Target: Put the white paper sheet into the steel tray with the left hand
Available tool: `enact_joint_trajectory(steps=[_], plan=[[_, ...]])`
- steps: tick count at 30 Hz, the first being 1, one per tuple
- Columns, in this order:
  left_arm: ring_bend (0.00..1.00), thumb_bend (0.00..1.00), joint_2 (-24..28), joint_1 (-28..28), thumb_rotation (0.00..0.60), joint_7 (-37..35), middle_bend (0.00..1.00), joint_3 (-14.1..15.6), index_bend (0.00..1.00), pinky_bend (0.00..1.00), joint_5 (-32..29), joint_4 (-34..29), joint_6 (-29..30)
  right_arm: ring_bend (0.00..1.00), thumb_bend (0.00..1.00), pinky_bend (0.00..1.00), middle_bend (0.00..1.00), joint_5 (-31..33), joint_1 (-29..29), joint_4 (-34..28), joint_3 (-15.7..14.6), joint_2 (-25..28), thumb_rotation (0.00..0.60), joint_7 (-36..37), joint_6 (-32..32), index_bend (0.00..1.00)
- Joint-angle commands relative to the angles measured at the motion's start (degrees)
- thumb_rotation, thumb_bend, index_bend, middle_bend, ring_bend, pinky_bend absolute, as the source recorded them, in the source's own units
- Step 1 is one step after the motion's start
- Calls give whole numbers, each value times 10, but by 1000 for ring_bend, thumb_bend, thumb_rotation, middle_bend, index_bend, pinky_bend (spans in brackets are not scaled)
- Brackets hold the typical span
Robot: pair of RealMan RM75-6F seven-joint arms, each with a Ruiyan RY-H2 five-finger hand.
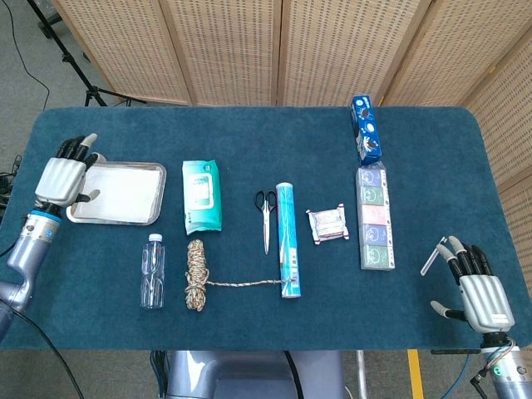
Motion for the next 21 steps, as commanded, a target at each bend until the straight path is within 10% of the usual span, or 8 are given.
enact_joint_trajectory(steps=[1,21], plan=[[45,261,18,4,600,-14,130,7,385,118,6,-47,-13,0,0,0,0,0,0,0,0,0,600,0,0,112],[71,350,177,33,591,264,137,-82,418,138,-256,-463,-124,0,0,0,0,-11,-3,-5,-3,4,600,4,8,113]])
